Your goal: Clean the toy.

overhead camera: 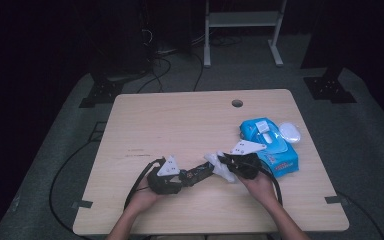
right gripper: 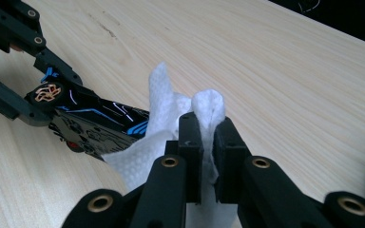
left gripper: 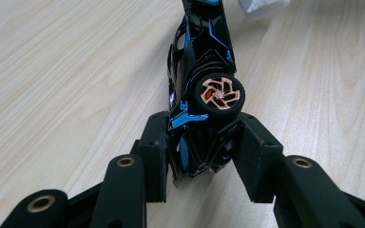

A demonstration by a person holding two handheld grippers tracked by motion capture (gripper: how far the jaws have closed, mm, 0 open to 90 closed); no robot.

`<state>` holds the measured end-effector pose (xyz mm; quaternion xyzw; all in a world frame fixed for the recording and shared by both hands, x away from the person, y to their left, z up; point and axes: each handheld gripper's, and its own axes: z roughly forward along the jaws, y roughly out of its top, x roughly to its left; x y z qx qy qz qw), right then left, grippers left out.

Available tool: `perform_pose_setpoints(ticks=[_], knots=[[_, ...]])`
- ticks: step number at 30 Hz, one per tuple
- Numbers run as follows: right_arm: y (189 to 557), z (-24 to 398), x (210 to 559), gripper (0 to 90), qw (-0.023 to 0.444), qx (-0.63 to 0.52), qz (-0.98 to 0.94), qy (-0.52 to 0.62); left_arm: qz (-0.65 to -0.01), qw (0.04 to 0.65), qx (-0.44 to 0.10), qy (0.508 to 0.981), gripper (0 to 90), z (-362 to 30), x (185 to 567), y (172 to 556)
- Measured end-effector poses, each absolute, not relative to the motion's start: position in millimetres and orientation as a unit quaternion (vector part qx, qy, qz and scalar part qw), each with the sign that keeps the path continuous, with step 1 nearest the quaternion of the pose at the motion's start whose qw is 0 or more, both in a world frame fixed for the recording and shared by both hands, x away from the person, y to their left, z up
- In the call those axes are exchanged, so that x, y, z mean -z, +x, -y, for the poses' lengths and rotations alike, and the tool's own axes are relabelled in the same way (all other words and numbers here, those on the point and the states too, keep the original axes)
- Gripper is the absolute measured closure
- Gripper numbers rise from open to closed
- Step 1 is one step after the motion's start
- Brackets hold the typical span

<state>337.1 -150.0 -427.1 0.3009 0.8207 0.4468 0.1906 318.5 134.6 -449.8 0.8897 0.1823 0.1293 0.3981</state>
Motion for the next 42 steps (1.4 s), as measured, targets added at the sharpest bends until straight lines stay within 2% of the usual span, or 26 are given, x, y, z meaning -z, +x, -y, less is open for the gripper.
perform_pose_setpoints(ticks=[6,13,22,30,36,39,42], knots=[[342,157,427,83.1,0.188,-0.445,-0.817,0.313,-0.177,0.393,-0.124,0.893,59.1,-138,449,319],[338,146,427,83.0,0.157,-0.465,-0.818,0.299,-0.173,0.392,-0.118,0.896,59.1,-145,448,320],[344,155,435,83.1,0.18,-0.446,-0.817,0.318,-0.172,0.388,-0.119,0.898,59.1,-150,447,320],[340,131,430,83.2,0.165,-0.464,-0.82,0.293,-0.176,0.39,-0.119,0.896,59.0,-149,448,321],[335,96,428,83.2,0.167,-0.458,-0.834,0.259,-0.182,0.389,-0.123,0.895,59.0,-149,448,322],[333,83,429,83.3,0.129,-0.477,-0.832,0.251,-0.183,0.392,-0.123,0.893,59.0,-149,448,322],[327,66,429,83.2,0.126,-0.476,-0.839,0.23,-0.182,0.391,-0.123,0.894,59.0,-150,448,322]])
